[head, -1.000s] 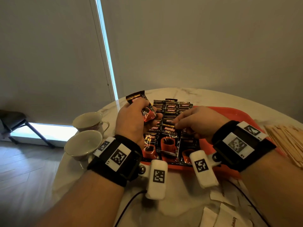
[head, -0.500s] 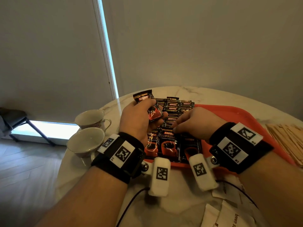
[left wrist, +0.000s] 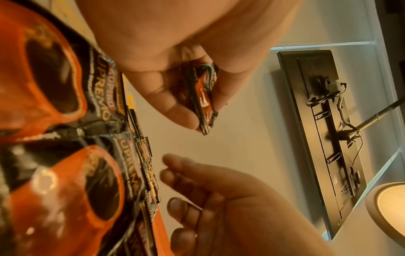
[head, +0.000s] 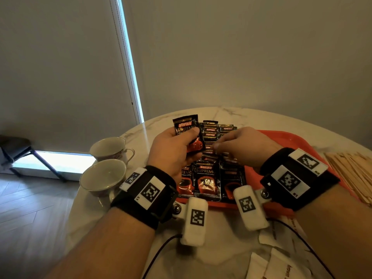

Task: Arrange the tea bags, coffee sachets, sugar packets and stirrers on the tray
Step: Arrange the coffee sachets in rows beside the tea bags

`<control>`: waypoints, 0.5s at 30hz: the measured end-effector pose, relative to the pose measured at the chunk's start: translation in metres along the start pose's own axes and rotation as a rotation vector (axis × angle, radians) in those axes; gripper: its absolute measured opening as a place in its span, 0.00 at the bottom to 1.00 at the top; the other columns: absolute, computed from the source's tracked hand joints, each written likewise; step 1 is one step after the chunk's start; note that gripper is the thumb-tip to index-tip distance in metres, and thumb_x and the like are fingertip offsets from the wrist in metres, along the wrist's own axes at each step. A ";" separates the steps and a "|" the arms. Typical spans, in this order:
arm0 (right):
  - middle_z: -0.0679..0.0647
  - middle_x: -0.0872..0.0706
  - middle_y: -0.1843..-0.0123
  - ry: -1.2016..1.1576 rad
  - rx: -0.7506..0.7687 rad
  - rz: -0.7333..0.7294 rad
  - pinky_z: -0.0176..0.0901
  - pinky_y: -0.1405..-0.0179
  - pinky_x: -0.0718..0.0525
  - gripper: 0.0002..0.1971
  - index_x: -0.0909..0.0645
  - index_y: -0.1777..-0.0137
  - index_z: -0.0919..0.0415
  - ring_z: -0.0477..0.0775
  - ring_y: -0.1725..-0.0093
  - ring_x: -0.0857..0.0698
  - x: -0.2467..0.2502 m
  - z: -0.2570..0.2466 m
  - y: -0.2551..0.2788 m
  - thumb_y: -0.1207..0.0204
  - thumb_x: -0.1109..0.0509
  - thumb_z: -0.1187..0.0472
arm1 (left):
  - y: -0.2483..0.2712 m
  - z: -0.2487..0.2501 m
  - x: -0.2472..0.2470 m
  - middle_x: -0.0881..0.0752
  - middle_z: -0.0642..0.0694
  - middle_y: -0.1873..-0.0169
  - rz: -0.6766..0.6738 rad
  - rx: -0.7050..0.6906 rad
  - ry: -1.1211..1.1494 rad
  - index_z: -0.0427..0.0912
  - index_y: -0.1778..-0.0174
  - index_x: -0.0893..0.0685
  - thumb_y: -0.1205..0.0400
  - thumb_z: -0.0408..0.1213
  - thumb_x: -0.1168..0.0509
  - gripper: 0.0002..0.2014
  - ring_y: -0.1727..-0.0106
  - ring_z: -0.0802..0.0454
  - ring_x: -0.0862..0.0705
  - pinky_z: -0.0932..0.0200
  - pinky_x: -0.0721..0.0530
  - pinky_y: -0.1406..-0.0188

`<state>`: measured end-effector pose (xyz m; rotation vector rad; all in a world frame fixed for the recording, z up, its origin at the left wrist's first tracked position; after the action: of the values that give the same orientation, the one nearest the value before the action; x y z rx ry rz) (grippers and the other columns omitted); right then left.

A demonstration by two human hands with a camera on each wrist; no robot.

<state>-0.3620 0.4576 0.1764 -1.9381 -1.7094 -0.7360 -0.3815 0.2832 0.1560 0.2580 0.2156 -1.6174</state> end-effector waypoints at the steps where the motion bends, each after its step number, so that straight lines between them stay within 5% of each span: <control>1: 0.47 0.09 0.55 -0.124 0.006 0.024 0.37 0.67 0.25 0.07 0.08 0.51 0.48 0.45 0.61 0.17 0.001 -0.001 -0.001 0.20 0.26 0.49 | 0.000 -0.001 -0.001 0.06 0.49 0.62 -0.019 0.002 -0.014 0.44 0.48 0.10 0.16 0.37 0.25 0.03 0.65 0.56 0.07 0.60 0.11 0.67; 4: 0.50 0.10 0.58 -0.552 0.019 0.028 0.41 0.68 0.25 0.11 0.08 0.50 0.55 0.48 0.64 0.20 0.003 -0.005 -0.001 0.19 0.26 0.49 | 0.001 -0.004 -0.003 0.07 0.49 0.63 -0.091 0.023 -0.066 0.43 0.46 0.09 0.17 0.37 0.25 0.05 0.66 0.58 0.09 0.61 0.13 0.69; 9: 0.52 0.14 0.66 -0.543 0.070 0.050 0.37 0.77 0.23 0.07 0.11 0.50 0.65 0.45 0.73 0.20 0.004 -0.010 0.001 0.21 0.23 0.61 | 0.006 -0.007 -0.009 0.06 0.43 0.57 -0.226 0.058 -0.121 0.40 0.46 0.09 0.18 0.32 0.25 0.06 0.60 0.52 0.08 0.62 0.12 0.69; 15: 0.52 0.15 0.64 -0.800 -0.144 0.091 0.39 0.75 0.25 0.02 0.12 0.52 0.61 0.46 0.72 0.21 0.010 0.000 -0.004 0.21 0.26 0.64 | 0.002 -0.005 -0.008 0.06 0.44 0.59 -0.220 0.040 -0.057 0.36 0.46 0.10 0.21 0.29 0.23 0.09 0.63 0.54 0.09 0.64 0.14 0.70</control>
<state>-0.3651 0.4662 0.1829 -2.6072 -1.9983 -0.0162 -0.3788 0.2917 0.1539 0.2243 0.1720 -1.8464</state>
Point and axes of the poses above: each hand's wrist, its own y-axis away from the middle knuckle, its own x-axis out of the back of the hand, z = x × y, the point moved 3 cm from there along -y, towards the middle knuckle
